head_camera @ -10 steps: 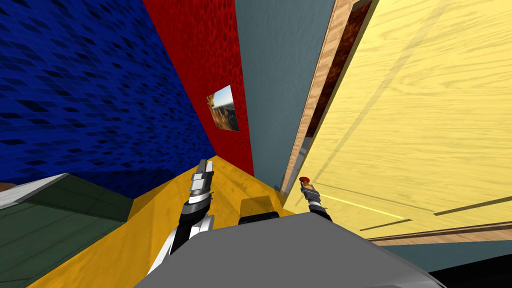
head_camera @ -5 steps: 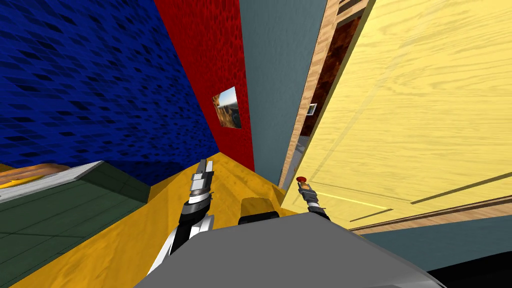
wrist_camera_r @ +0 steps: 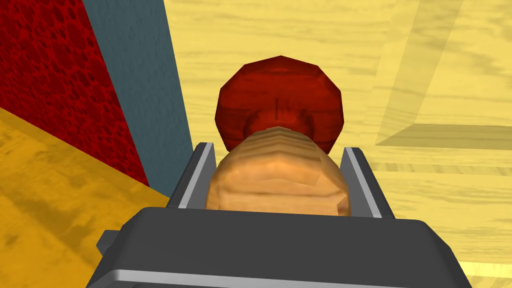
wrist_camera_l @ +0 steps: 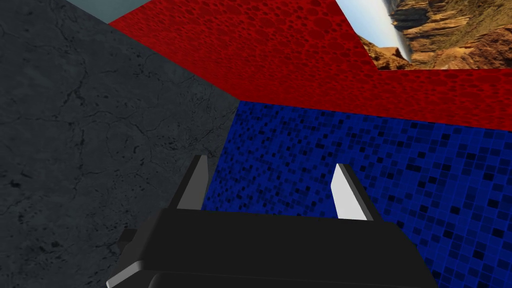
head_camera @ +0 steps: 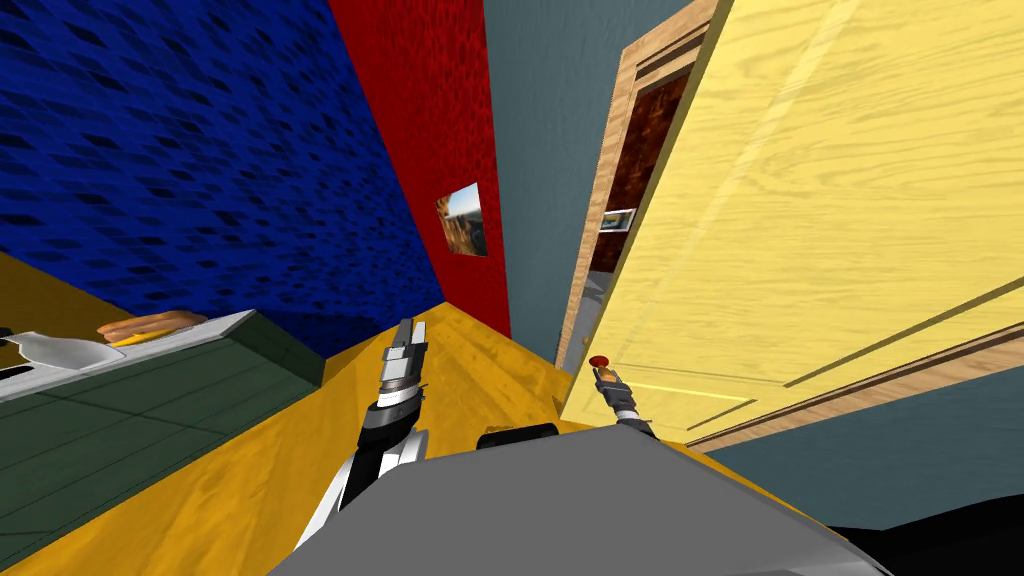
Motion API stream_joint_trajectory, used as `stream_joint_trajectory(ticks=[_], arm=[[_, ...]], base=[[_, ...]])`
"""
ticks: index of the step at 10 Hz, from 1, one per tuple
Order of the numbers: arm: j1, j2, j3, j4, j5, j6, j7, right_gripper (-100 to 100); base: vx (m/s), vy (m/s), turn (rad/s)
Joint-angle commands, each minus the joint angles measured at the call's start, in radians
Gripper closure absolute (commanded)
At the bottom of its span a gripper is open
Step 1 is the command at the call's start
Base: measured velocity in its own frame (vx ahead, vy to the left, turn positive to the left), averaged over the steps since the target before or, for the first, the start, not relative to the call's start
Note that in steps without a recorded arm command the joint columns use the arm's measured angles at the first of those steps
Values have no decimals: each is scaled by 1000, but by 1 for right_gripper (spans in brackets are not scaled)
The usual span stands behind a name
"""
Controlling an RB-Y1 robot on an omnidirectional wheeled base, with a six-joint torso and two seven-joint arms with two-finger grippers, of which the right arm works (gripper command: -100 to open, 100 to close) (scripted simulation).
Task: Pull the door open
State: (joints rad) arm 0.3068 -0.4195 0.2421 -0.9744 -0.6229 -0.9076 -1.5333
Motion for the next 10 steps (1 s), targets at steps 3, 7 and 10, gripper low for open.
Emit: stream_joint_trajectory(ticks=[3, 7, 10], arm=[[17, -35, 42, 13, 24, -53, -49, 100], [32, -65, 77, 24, 43, -95, -89, 100], [37, -74, 91, 42, 53, -116, -107, 100]], base=[[-261, -34, 162], [-227, -23, 111], [-174, -27, 109]])
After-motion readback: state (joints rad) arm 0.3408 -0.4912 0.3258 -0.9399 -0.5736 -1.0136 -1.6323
